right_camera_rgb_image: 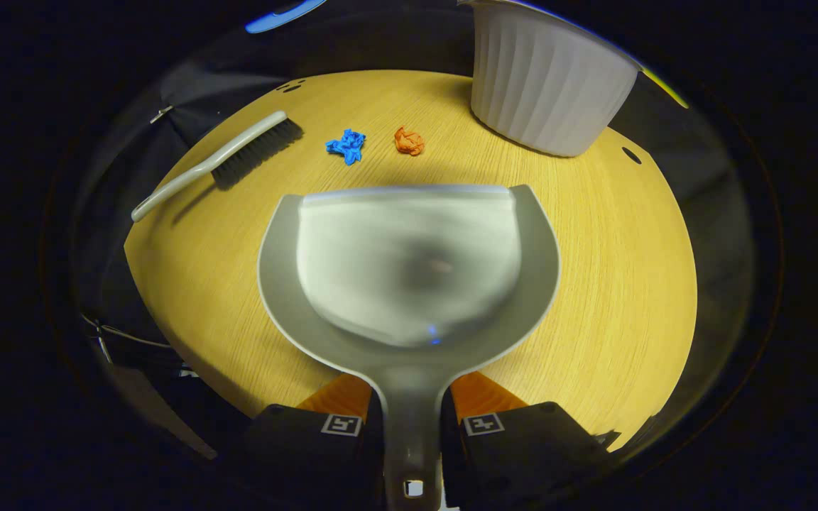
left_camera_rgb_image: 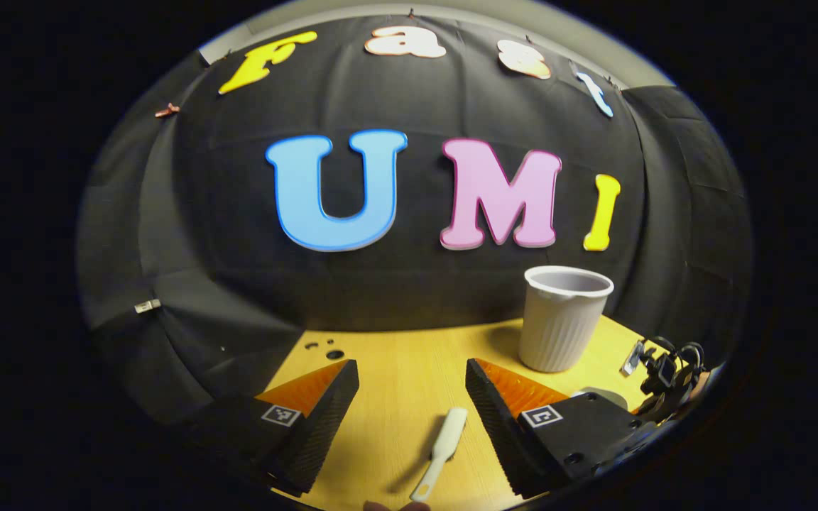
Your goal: Pick up the small broom and dustpan from the desktop, sweep the trash into the dustpan with the broom, and then empty the trash into the garbage bin.
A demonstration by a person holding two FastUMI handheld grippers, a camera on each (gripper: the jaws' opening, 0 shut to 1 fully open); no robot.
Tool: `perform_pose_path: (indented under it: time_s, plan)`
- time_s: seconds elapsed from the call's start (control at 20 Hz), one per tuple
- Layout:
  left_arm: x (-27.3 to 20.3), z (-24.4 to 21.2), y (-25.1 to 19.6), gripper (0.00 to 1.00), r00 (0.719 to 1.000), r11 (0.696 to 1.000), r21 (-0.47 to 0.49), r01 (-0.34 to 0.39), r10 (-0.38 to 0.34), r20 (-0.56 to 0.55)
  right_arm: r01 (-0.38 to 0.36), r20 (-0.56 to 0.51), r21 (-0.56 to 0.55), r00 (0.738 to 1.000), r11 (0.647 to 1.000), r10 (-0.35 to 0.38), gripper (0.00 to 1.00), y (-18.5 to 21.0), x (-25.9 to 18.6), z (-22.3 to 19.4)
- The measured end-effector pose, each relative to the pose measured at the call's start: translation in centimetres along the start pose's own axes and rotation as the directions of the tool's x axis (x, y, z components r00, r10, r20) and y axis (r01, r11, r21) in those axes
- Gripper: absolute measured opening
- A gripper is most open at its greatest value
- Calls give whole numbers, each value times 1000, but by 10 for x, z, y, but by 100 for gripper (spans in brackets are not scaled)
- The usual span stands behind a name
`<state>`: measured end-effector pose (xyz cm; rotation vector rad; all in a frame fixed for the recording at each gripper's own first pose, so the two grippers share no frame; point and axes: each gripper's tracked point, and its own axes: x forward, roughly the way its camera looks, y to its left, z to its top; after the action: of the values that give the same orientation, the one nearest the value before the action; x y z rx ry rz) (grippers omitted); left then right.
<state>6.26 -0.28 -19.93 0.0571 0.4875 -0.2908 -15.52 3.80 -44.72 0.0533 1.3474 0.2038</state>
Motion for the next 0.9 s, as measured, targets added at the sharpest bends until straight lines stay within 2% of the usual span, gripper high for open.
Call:
perform_pose_path:
  time_s: [0.1,0.2,0.25,0.3,0.35,0.4,0.6,0.9]
  plan:
    - [8,-34,-13,96,987,997,-27,71,-74,-141,13,38,-45,999,999,-11,37,-9,-14,3]
    - [17,-70,-19,97,952,993,-40,109,-116,-285,16,59,-70,998,997,-12,37,-17,-32,4]
    - [22,-90,-24,97,922,991,-35,133,-136,-362,13,63,-71,998,997,-8,37,-20,-38,3]
    - [25,-104,-24,96,897,989,-18,144,-138,-421,11,70,-68,998,998,-6,34,-22,-44,3]
    - [30,-120,-24,96,870,988,2,156,-137,-474,11,78,-64,997,998,-6,41,-26,-49,2]
    - [22,-133,-27,96,849,986,24,166,-130,-513,12,81,-62,997,998,-7,37,-28,-52,0]
    - [36,-186,-28,93,747,981,43,189,-115,-655,23,77,-60,997,998,-19,36,-40,-60,-9]
    - [58,-235,-18,90,631,975,93,200,-56,-774,24,72,-44,997,999,-21,37,-45,-64,-13]
